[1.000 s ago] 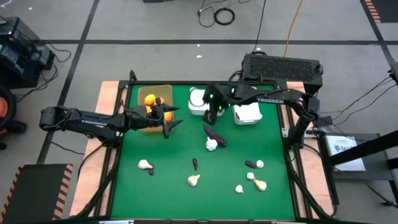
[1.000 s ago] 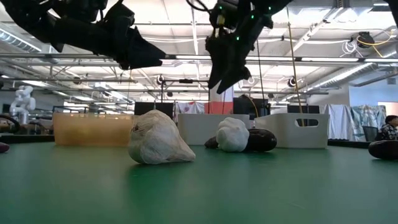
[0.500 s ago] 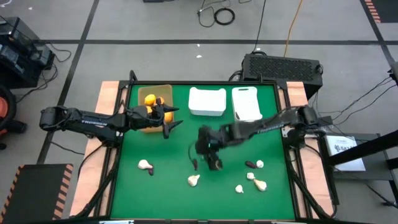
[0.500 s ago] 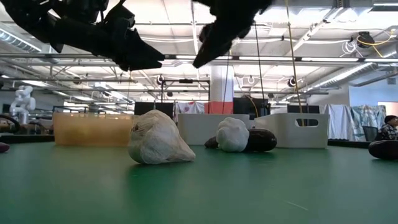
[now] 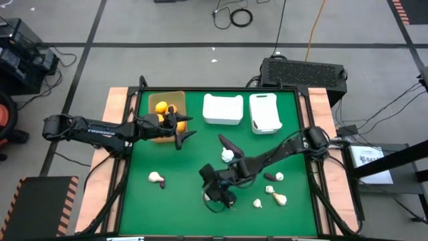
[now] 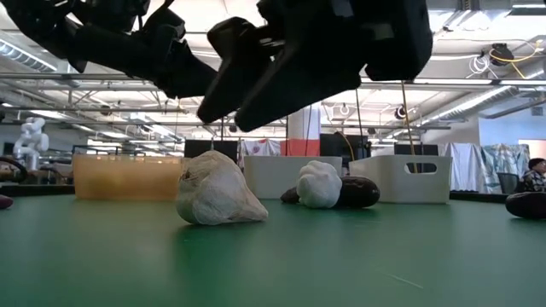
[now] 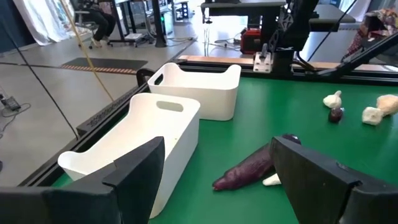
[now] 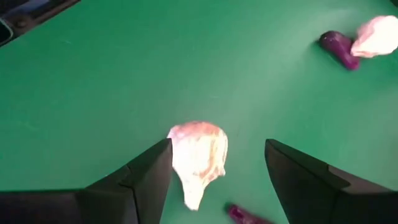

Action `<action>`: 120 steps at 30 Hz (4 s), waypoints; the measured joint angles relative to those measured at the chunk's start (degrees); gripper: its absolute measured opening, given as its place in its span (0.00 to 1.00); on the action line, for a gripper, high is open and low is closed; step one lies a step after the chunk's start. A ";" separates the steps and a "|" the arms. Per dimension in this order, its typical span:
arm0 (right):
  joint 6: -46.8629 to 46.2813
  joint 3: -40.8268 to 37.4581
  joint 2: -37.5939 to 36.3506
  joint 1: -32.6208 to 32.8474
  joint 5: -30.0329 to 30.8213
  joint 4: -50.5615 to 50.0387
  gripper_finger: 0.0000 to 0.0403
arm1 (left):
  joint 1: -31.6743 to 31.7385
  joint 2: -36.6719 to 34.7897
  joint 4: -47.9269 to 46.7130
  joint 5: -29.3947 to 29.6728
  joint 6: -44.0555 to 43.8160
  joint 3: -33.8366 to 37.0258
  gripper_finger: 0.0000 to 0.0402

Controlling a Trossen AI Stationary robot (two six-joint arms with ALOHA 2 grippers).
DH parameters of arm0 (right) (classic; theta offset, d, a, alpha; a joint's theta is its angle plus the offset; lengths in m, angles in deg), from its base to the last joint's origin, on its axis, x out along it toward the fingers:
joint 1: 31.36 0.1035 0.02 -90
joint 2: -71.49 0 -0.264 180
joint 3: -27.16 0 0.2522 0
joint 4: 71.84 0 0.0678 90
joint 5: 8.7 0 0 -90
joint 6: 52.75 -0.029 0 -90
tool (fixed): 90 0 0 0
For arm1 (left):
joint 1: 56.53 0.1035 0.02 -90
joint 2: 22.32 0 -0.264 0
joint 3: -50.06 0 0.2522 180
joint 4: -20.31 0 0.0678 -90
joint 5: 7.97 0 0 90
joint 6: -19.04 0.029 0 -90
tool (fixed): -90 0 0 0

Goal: Sort produce into baskets

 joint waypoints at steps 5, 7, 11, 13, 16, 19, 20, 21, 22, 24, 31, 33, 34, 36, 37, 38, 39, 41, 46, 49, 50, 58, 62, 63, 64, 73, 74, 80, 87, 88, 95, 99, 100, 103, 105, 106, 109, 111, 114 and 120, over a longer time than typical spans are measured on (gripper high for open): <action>-1.48 0.00 1.34 -0.08 -0.51 1.79 0.61 | -0.01 0.00 -0.02 -0.10 -0.13 0.00 0.75; -2.72 0.02 2.27 -0.23 -2.24 2.69 0.61 | -0.01 0.00 -0.10 -0.10 -0.88 0.00 0.75; -4.99 -0.02 4.16 -0.23 -6.39 5.36 0.61 | -0.02 0.00 -0.42 -0.10 -1.33 0.00 0.75; -5.96 -0.02 5.03 -0.47 -7.52 6.28 0.61 | -0.03 0.00 -0.42 -0.12 -1.35 0.00 0.75; -7.08 -0.06 5.64 -0.87 -7.92 6.65 0.61 | -0.03 0.00 -0.37 -0.33 -1.39 0.00 0.75; -7.11 0.02 5.93 -1.36 -8.61 7.99 0.61 | -0.03 0.00 -0.37 -0.51 -1.40 0.00 0.75; -7.18 0.02 6.04 -1.46 -8.62 7.73 0.61 | -0.03 0.00 -0.37 -0.66 -1.41 0.00 0.75; -7.38 0.02 6.19 -1.54 -8.61 7.56 0.61 | -0.03 0.00 -0.35 -0.74 -1.40 0.00 0.75; -7.65 0.02 6.52 -1.69 -8.63 7.60 0.61 | -0.03 0.00 -0.33 -0.86 -1.40 0.00 0.75; -8.95 0.02 6.91 -1.74 -8.65 7.03 0.61 | -0.03 0.00 -0.34 -1.29 -1.42 0.00 0.75; -11.43 -0.02 6.87 -1.72 -8.61 5.54 0.61 | -0.03 0.00 -0.41 -1.47 -1.40 0.00 0.75; -11.45 0.03 6.24 -1.72 -8.42 5.11 0.61 | -0.03 -0.01 -0.42 -1.47 -1.40 0.00 0.75; -11.54 0.44 5.65 -1.72 -7.79 3.81 0.61 | -0.04 0.00 -0.42 -1.47 -1.40 0.00 0.75; -12.71 2.28 4.31 -1.67 -5.03 -0.19 0.61 | -0.03 0.00 -0.44 -1.47 -1.40 0.00 0.75; -13.72 3.34 3.46 -1.67 -3.06 -3.05 0.61 | -0.05 0.00 -0.46 -1.47 -1.40 0.00 0.75; -15.34 4.47 2.66 -1.67 -1.05 -6.14 0.61 | -0.03 0.00 -0.52 -1.47 -1.42 0.00 0.75; -17.70 5.81 2.03 -1.71 0.79 -8.97 0.61 | -0.03 0.00 -0.59 -1.47 -1.42 0.00 0.75; -25.06 8.03 1.06 -1.77 5.64 -13.43 0.61 | -0.04 0.00 -0.83 -1.47 -1.42 0.00 0.75; -47.21 9.57 0.90 -2.02 12.24 -19.84 0.61 | -0.03 -0.02 -1.01 -1.47 -1.44 0.00 0.75; -52.83 9.57 1.03 -1.99 12.16 -20.86 0.64 | -0.04 0.00 -0.96 -1.47 -1.42 0.00 0.75; -53.56 9.57 1.03 -1.98 12.14 -21.08 0.65 | -0.05 0.00 -0.92 -1.47 -1.42 0.00 0.75; -55.44 9.35 1.10 -2.53 9.02 -21.94 0.84 | -0.05 0.00 -0.94 -1.50 -2.37 0.00 0.75; -58.01 9.22 1.27 -2.53 10.23 -23.99 0.90 | -0.03 0.00 -0.92 -1.52 -2.49 0.00 0.75; -58.88 9.23 1.68 -2.53 11.22 -24.10 0.90 | -0.04 0.00 -0.92 -1.52 -2.51 0.00 0.75; -59.51 9.24 2.15 -2.53 12.08 -24.28 0.91 | -0.03 0.00 -0.92 -1.52 -2.50 0.00 0.75; -66.16 9.14 6.16 -2.17 12.01 -24.86 0.91 | -0.05 0.00 -1.06 -1.54 -2.46 0.00 0.75; -66.94 9.14 6.34 -2.07 12.02 -24.97 0.91 | -0.03 0.00 -1.06 -1.54 -2.46 0.00 0.75; -69.95 9.14 7.93 -1.35 12.33 -25.54 0.89 | -0.05 -0.01 -1.09 -1.54 -2.40 -0.02 0.75; -70.05 9.14 8.90 -1.26 12.17 -25.81 0.76 | -0.04 -0.01 -1.06 -1.56 -2.45 -0.02 0.75; -69.93 9.14 8.90 -1.26 12.17 -25.82 0.74 | -0.04 -0.02 -1.06 -1.56 -2.45 -0.02 0.75; -67.06 9.14 7.47 -1.34 11.98 -26.34 0.54 | -0.05 0.00 -1.07 -1.56 -2.47 -0.02 0.75; -64.28 9.35 5.25 -1.88 11.95 -27.25 0.44 | -0.05 -0.02 -1.57 -1.56 -2.47 -0.02 0.75; -63.08 9.35 4.52 -2.25 12.02 -26.92 0.42 | -0.03 -0.01 -1.80 -1.55 -2.47 -0.02 0.75; -59.04 9.38 2.23 -3.94 13.40 -27.24 0.39 | -0.03 0.00 -2.03 -1.52 -2.45 -0.02 0.75; -56.33 9.38 0.77 -5.71 14.44 -27.27 0.39 | -0.01 0.00 -2.12 -1.52 -2.43 -0.02 0.75; -54.91 9.38 -0.04 -6.74 15.05 -27.47 0.40 | -0.01 -0.02 -2.16 -1.50 -2.43 -0.02 0.75; -50.64 9.40 -2.29 -10.51 15.72 -27.15 0.41 | 0.07 -0.01 -3.04 -1.02 -2.38 -0.02 0.75; -47.75 9.40 -3.71 -13.22 15.80 -27.03 0.41 | 0.08 0.00 -4.03 0.26 -2.27 -0.02 0.75; -43.92 9.40 -5.39 -17.36 15.82 -26.34 0.41 | 0.08 0.00 -5.74 3.52 -1.34 -0.02 0.75; -39.16 9.42 -6.24 -25.24 15.82 -26.88 0.41 | 0.19 0.00 -8.61 9.98 -1.23 -0.02 0.75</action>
